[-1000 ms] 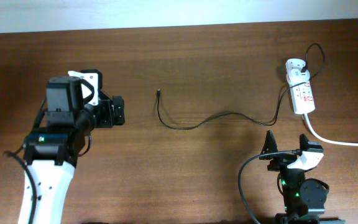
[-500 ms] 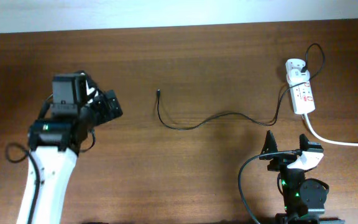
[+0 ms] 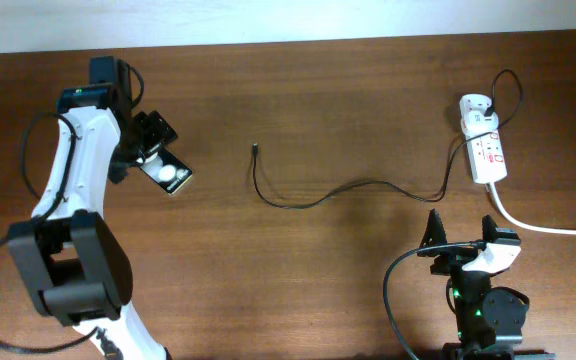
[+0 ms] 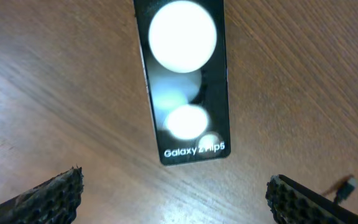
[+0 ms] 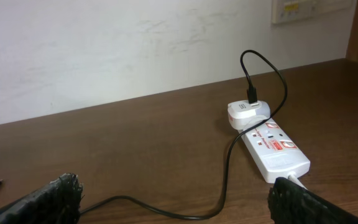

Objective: Plug charger to phone and switch on socket
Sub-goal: 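Move the left gripper to the black phone and grasp it, then lift the phone with the left gripper and raise it upright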

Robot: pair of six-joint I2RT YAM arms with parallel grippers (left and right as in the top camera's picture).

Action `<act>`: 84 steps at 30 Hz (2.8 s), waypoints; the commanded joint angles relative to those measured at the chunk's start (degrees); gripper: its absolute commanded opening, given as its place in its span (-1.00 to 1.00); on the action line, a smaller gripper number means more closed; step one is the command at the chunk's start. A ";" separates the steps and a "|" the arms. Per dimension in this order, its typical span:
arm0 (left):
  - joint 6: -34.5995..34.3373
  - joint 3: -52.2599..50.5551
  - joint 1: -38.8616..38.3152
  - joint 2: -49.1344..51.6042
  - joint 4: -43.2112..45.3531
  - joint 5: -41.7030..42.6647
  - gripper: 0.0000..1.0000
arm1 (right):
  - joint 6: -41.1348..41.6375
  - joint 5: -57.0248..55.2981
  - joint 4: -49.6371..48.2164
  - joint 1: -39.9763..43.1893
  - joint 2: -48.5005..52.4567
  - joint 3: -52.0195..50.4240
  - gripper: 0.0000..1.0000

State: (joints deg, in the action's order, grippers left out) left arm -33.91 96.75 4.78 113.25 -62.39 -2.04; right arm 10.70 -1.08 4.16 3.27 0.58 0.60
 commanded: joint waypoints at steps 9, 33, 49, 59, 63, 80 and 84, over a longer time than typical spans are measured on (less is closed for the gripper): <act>-3.85 1.27 0.00 12.70 6.86 0.81 0.98 | 0.13 -0.70 0.37 -0.31 -0.37 -0.28 0.97; -5.14 1.16 0.02 18.82 14.58 -1.57 0.99 | 0.13 -0.70 0.37 -0.31 -0.37 -0.28 0.97; -4.42 1.01 0.00 21.68 10.69 -0.94 0.70 | 0.13 -0.70 0.37 -0.31 -0.37 -0.28 0.97; -3.58 0.98 0.00 21.75 9.51 -0.94 0.47 | 0.13 -0.70 0.37 -0.31 -0.37 -0.28 0.97; -3.61 0.98 0.00 21.75 9.09 -0.68 0.36 | 0.13 -0.70 0.37 -0.31 -0.37 -0.28 0.97; -3.56 9.29 -4.15 21.73 3.32 7.21 -0.46 | 0.13 -0.70 0.37 -0.31 -0.37 -0.28 0.97; -3.58 11.67 -9.49 21.73 1.86 7.23 -0.55 | 0.13 -0.70 0.37 -0.31 -0.37 -0.28 0.97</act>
State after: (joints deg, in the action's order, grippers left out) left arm -37.34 106.37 -1.26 133.23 -59.77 2.22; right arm 10.70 -1.08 4.16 3.27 0.58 0.60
